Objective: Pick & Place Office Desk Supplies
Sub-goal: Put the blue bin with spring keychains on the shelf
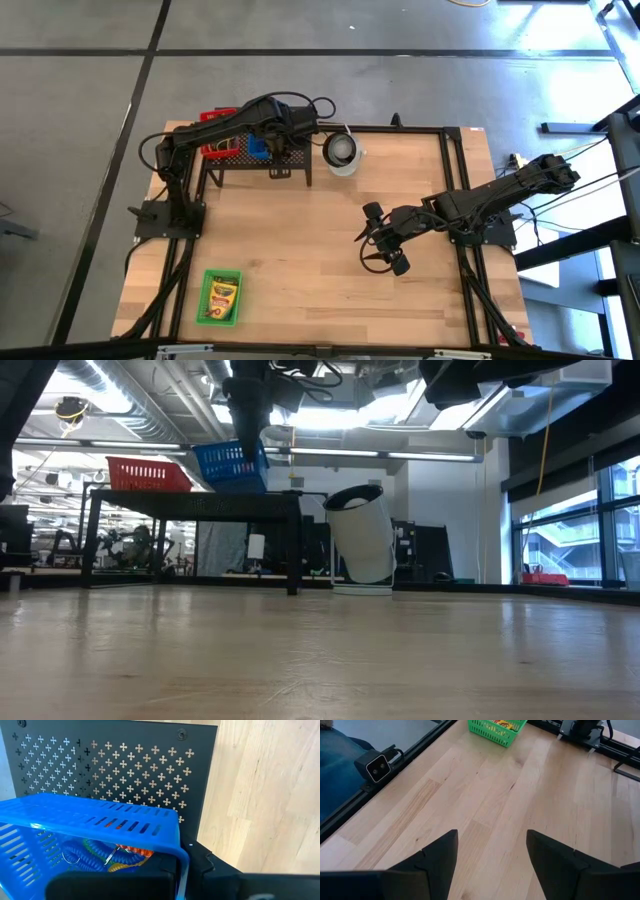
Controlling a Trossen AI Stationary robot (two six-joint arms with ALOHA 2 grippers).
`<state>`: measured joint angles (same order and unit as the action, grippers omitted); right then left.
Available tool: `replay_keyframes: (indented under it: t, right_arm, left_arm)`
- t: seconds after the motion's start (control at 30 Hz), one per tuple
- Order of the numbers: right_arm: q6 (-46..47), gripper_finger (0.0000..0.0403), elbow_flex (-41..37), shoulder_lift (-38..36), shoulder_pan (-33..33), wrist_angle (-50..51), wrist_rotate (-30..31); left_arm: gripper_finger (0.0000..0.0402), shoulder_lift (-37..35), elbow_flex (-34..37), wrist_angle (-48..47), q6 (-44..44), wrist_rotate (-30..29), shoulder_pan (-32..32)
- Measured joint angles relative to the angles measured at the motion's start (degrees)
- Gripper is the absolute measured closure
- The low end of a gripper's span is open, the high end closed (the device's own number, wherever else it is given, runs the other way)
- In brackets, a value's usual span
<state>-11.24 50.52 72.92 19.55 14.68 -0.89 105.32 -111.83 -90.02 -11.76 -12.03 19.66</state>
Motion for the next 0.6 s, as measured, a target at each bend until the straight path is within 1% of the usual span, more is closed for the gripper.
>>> replay_keyframes:
  t: [0.6]
  right_arm:
    - [0.02,0.0166,0.0,-0.02,-0.02,0.0,-0.02]
  left_arm:
    - [0.0398,0.0,0.0,0.0,0.08,-0.8,-0.48]
